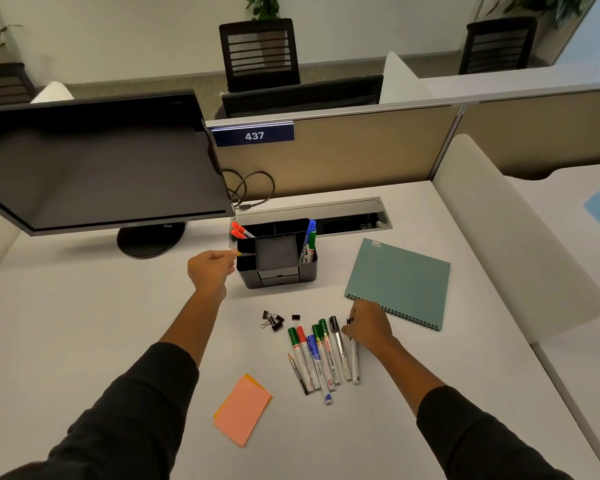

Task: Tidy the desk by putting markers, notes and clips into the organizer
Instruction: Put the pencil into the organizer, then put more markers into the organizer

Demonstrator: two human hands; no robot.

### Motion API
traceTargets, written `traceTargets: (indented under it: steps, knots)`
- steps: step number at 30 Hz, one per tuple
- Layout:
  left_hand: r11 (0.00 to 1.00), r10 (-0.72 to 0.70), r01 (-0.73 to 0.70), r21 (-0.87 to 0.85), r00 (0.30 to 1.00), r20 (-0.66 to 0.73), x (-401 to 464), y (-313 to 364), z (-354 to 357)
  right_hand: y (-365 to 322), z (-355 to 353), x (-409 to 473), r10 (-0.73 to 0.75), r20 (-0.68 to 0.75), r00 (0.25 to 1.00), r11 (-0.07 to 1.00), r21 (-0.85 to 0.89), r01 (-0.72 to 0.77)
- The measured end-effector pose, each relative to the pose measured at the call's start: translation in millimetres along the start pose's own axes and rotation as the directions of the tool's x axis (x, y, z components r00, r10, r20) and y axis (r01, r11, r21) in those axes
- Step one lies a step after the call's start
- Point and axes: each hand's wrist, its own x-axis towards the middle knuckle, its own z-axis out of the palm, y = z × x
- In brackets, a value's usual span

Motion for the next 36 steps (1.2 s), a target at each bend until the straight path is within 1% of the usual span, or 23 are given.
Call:
traceTargets:
  steps: [9,14,16,19,22,24,26,28,31,36]
  knots:
    - [1.0,-0.008,0.008,0.023,1.0,-0.008,2,-9,4,-4,-2,2,0.025,0.028,0.999,1.0,-0.019,-0.025]
    - [0.996,0.087,-0.087,0.001,0.995,-0.038,-27,-36,-4,-7,-4,2,0.034,0.028,0.999,0.998,-0.045,-0.033]
    - [0.984,0.175,-0.174,0.041,0.984,-0.027,-48,-56,-6,-7,-5,2,0.041,0.032,0.999,0.998,-0.057,-0.039]
    - [0.946,0.289,-0.294,0.138,0.956,0.056,-83,-88,-10,-9,-10,0,0.056,0.036,0.998,0.996,-0.079,-0.053]
    - [0.888,0.357,-0.398,0.233,0.913,0.199,-113,-120,-12,-12,-21,-1,0.048,0.04,0.998,0.993,-0.112,-0.043]
    - [0.857,0.342,-0.424,0.294,0.894,0.29,-126,-137,-12,-16,-33,1,0.04,0.034,0.999,0.991,-0.126,-0.036]
    - [0.834,0.305,-0.423,0.354,0.888,0.344,-134,-147,-10,-23,-47,3,0.03,0.006,1.0,0.993,-0.111,-0.029]
    - [0.807,0.272,-0.421,0.413,0.887,0.373,-138,-148,-8,-33,-65,3,0.01,-0.034,0.999,0.994,-0.106,-0.014]
    - [0.779,0.236,-0.422,0.464,0.883,0.407,-140,-143,-4,-48,-88,4,-0.058,-0.11,0.992,0.994,-0.102,0.047]
    - [0.757,0.187,-0.414,0.505,0.878,0.44,-142,-132,5,-70,-116,3,-0.16,-0.28,0.946,0.987,-0.033,0.157]
